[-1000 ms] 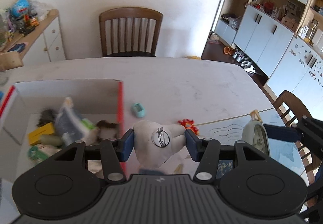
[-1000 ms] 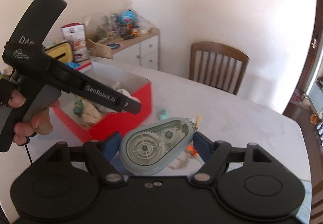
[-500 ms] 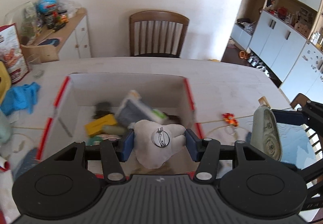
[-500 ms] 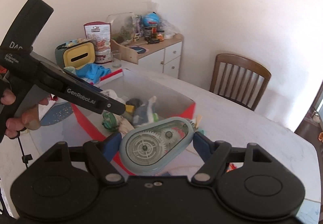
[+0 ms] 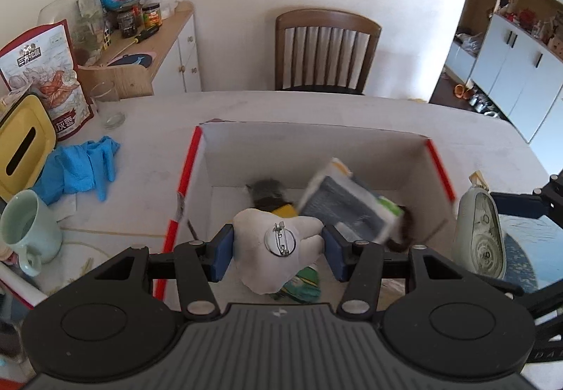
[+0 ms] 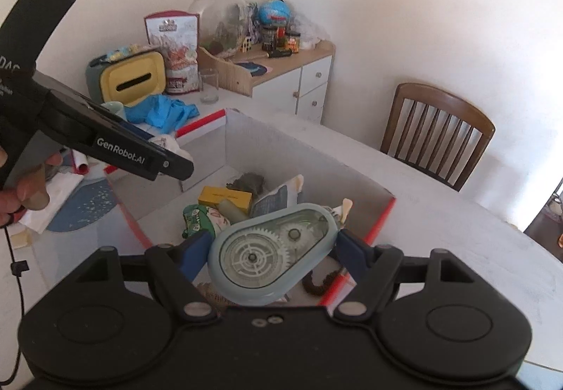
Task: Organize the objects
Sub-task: 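Carry the white plush and tape dispenser over the cardboard box with both grippers, then open both grippers to drop the plush and tape dispenser into the box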
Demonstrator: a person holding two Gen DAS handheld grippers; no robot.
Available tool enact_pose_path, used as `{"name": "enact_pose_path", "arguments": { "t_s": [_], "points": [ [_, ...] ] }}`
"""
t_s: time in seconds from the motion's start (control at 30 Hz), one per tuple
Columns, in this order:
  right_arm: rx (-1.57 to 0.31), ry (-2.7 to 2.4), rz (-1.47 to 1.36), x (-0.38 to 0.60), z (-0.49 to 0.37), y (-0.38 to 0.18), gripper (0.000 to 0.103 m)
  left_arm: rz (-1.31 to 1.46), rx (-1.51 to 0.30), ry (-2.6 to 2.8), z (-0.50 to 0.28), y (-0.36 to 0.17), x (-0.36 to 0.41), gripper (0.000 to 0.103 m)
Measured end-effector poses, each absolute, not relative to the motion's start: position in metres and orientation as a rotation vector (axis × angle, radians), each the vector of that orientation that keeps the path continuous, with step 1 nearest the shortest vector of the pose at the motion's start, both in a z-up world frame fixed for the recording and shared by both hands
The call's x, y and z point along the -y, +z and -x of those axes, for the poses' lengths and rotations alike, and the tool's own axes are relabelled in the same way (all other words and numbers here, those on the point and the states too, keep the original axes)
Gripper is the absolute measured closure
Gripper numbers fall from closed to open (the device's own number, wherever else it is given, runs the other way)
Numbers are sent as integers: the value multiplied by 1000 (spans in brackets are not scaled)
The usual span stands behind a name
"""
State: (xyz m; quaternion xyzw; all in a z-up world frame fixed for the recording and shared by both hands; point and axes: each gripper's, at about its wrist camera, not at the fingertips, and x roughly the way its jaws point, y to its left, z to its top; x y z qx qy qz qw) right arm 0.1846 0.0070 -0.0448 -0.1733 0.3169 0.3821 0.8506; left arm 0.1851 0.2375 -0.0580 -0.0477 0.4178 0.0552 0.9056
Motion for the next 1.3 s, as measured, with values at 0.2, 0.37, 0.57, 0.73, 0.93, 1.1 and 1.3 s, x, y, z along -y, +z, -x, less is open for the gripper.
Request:
{"name": "enact_pose_path", "arguments": {
  "t_s": [0.2,0.37,0.57,0.73,0.93,1.1,1.3],
  "points": [
    [-713,772,373,-29,-200,-66,27,110,-892,116,-217,-77,-248,50],
    [-736,762,384,-41,-208,-77,27,80,-924,121,-244,-95,-246,50],
    [-768,774,382,-49,-216,-90,27,67,-972,156,-273,-113,-247,49],
    [-787,757,379,-51,-220,-97,27,104,-1034,172,-290,-130,-253,49],
    [-805,756,381,-52,-220,-103,26,94,-1084,169,-294,-145,-251,47],
    [-821,753,376,-52,-223,-107,26,85,-1091,158,-295,-145,-250,47],
    [-817,755,381,-52,-221,-104,26,81,-1090,170,-293,-145,-249,41]
  ]
}}
